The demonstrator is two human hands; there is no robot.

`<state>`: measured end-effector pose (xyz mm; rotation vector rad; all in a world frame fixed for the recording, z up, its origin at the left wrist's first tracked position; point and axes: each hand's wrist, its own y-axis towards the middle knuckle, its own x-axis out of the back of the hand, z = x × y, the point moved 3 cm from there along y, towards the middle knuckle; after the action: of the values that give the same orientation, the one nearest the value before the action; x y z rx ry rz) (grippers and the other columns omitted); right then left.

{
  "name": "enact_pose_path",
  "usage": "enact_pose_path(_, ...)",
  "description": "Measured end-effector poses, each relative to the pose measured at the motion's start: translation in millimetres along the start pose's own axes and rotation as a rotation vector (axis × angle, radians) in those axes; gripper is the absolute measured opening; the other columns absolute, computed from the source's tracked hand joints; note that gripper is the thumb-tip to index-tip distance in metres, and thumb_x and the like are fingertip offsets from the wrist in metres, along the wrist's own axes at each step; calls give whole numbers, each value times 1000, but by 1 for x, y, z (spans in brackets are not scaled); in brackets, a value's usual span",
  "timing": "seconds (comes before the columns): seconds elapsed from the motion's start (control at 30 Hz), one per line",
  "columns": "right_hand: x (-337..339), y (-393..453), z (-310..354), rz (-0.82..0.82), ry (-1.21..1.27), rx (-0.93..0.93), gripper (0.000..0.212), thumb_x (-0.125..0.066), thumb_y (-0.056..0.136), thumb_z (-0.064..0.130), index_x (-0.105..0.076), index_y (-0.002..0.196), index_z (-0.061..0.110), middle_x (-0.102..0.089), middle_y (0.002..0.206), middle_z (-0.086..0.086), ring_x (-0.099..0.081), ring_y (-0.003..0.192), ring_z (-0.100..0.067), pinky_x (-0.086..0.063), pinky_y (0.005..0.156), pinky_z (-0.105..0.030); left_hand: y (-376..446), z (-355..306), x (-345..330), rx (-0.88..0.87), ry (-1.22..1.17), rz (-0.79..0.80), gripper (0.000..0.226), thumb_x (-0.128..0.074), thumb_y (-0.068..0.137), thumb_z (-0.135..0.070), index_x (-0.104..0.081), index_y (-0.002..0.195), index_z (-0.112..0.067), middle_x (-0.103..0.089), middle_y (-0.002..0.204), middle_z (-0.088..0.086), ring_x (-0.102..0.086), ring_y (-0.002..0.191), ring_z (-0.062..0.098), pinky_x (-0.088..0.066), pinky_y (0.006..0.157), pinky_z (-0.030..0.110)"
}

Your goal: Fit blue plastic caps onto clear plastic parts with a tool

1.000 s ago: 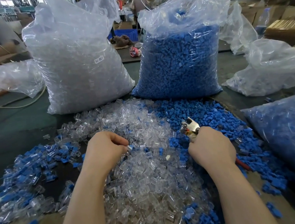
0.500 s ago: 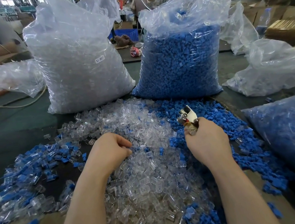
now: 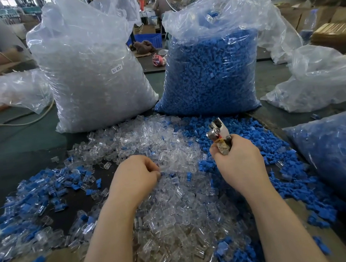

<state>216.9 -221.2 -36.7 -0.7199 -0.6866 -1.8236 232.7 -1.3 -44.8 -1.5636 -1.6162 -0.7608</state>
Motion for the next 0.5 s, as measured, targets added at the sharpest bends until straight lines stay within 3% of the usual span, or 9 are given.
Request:
enact_pose_path(0.27, 1, -1, 2, -3, 19, 14, 25, -58, 93, 42, -54, 90, 18, -57, 77, 4, -53, 70, -16, -36, 60, -33, -2, -1, 0, -14, -76, 22, 20, -60, 89, -14, -66, 79, -30, -66, 77, -14, -61, 63, 4, -42, 50, 17)
enact_pose_path(0.43, 0, -1, 2, 13, 23, 10, 25, -59, 92, 42, -55, 91, 18, -60, 81, 1, -57, 77, -23, -44, 68, -37, -4, -6, -1, -23, -142, 11, 15, -72, 86, -36, -68, 74, -28, -69, 73, -11, -63, 70, 4, -47, 57, 21)
enact_pose_path(0.5, 0, -1, 2, 11, 37, 11, 24, -59, 92, 42, -55, 90, 18, -60, 80, 2, -56, 75, -21, -42, 66, -36, -4, -6, -1, -28, -147, 1, 15, -77, 83, -35, -68, 74, -28, -68, 72, -11, -63, 70, 3, -48, 59, 20)
